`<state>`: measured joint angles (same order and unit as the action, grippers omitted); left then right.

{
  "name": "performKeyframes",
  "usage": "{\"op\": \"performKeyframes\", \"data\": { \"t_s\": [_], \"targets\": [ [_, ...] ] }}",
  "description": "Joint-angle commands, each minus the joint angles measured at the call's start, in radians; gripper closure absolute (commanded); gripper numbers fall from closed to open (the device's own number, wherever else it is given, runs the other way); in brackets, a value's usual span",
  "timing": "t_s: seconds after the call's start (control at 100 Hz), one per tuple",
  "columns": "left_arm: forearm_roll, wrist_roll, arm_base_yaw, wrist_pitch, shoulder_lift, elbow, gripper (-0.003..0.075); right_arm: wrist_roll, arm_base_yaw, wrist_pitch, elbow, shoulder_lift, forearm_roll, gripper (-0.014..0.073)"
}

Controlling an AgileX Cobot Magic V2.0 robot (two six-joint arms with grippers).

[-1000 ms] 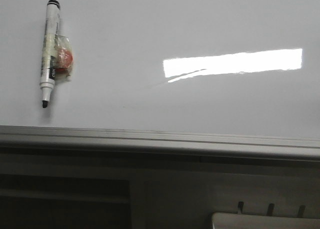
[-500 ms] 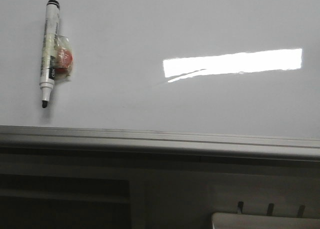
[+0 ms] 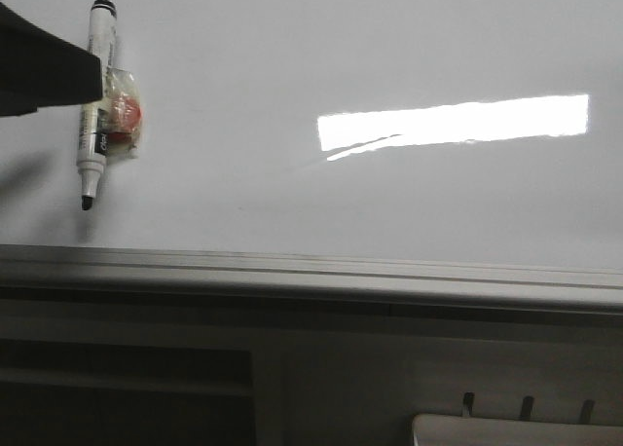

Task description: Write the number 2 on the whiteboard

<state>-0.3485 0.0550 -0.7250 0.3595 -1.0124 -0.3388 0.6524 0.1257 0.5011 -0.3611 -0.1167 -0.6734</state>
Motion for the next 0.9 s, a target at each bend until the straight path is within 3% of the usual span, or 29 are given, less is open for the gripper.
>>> {"op": "performKeyframes", "data": {
  "t_s": [0.0, 0.45, 0.52, 0.7, 0.82, 0.89],
  "targets": [
    [-0.044, -0.007, -0.016, 0.102, -0.039, -0.033, 0.0332, 0.012, 0.002, -0.076, -0.024, -0.023, -0.031, 0.0654],
    [-0.121, -0.013, -0.016, 0.166, -0.169, -0.033, 0.0351, 0.012, 0.002, -0.105, -0.024, -0.023, -0.034, 0.0654],
    [-0.138, -0.014, -0.016, 0.166, -0.187, -0.033, 0.0421, 0.012, 0.002, -0.105, -0.024, -0.023, -0.034, 0.0654],
    [-0.108, -0.014, -0.02, 0.16, -0.194, -0.033, 0.0735, 0.012, 0.002, -0.066, -0.024, -0.03, -0.043, 0.0654],
    [-0.039, -0.018, -0.02, 0.134, -0.194, -0.033, 0.0741, 0.014, 0.002, 0.025, -0.024, -0.082, -0.141, 0.0654],
    [0.03, -0.021, -0.031, 0.124, -0.184, -0.033, 0.0741, 0.1, 0.018, 0.086, -0.026, -0.123, -0.169, 0.0654]
  ]
}}
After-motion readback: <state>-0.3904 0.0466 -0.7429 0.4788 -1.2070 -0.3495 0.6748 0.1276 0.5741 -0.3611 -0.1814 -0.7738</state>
